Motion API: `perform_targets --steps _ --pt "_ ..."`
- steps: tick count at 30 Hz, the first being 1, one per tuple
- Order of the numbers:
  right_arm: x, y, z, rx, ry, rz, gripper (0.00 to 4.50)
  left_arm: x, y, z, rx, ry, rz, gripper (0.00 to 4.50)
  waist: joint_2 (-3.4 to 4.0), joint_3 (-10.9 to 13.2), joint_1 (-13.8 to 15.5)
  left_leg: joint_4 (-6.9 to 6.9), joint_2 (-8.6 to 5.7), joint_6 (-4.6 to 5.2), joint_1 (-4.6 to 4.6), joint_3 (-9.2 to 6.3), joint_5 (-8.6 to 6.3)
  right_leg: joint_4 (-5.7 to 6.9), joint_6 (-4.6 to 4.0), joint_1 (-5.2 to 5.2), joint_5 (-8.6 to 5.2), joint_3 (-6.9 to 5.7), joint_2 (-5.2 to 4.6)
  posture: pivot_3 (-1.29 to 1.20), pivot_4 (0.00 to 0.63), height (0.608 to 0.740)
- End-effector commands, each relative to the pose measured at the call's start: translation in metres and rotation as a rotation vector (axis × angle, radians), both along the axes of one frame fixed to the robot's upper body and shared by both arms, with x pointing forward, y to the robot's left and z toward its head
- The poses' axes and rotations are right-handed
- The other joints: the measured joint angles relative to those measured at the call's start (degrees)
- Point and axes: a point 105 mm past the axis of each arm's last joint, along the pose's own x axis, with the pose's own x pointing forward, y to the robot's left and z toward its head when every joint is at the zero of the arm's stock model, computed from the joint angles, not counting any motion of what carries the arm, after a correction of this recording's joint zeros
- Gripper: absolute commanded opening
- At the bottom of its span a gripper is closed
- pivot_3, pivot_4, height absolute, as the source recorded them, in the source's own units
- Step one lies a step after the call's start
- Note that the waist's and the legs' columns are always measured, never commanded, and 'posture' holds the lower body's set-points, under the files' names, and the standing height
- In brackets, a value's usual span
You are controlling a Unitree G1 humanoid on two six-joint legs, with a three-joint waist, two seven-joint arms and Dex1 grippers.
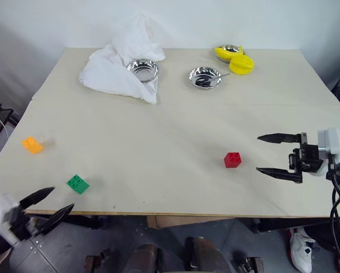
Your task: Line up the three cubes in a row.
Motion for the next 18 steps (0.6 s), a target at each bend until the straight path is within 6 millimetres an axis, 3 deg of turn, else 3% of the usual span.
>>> perform_targets --steps 1,8,14,18 --pt "-0.023 0.014 0.004 0.007 -0.053 0.146 4.48 0.013 -0.004 -0.006 0.051 0.038 0.004 4.5 0.0 0.0 -0.12 0.0 0.0 -0.01 0.0 0.0 -0.01 0.02 0.01 0.0 0.01 0.0 0.0 0.0 0.15 0.74" --pt "-0.042 0.033 -0.011 0.045 0.013 0.26 4.48 0.028 -0.017 -0.018 0.043 0.075 -0.016 4.5 -0.01 0.0 -0.34 0.0 0.01 0.0 0.02 0.05 -0.05 -0.01 0.08 -0.02 0.04 -0.02 0.01 0.0 0.15 0.74" --pt "-0.045 0.037 -0.016 0.093 0.009 0.276 4.48 0.027 -0.012 -0.019 0.028 0.093 0.027 4.5 -0.01 0.0 -0.14 0.02 0.01 0.0 0.02 0.03 -0.05 -0.04 0.08 0.01 0.04 -0.02 0.0 0.0 0.15 0.74" --pt "-0.047 0.04 -0.02 0.113 0.027 0.288 4.5 0.025 -0.002 -0.02 0.027 0.095 0.068 3.66 -0.01 0.0 -0.18 0.02 0.01 -0.01 0.03 0.02 -0.05 -0.03 0.08 0.01 0.04 -0.03 0.01 0.0 0.15 0.74"
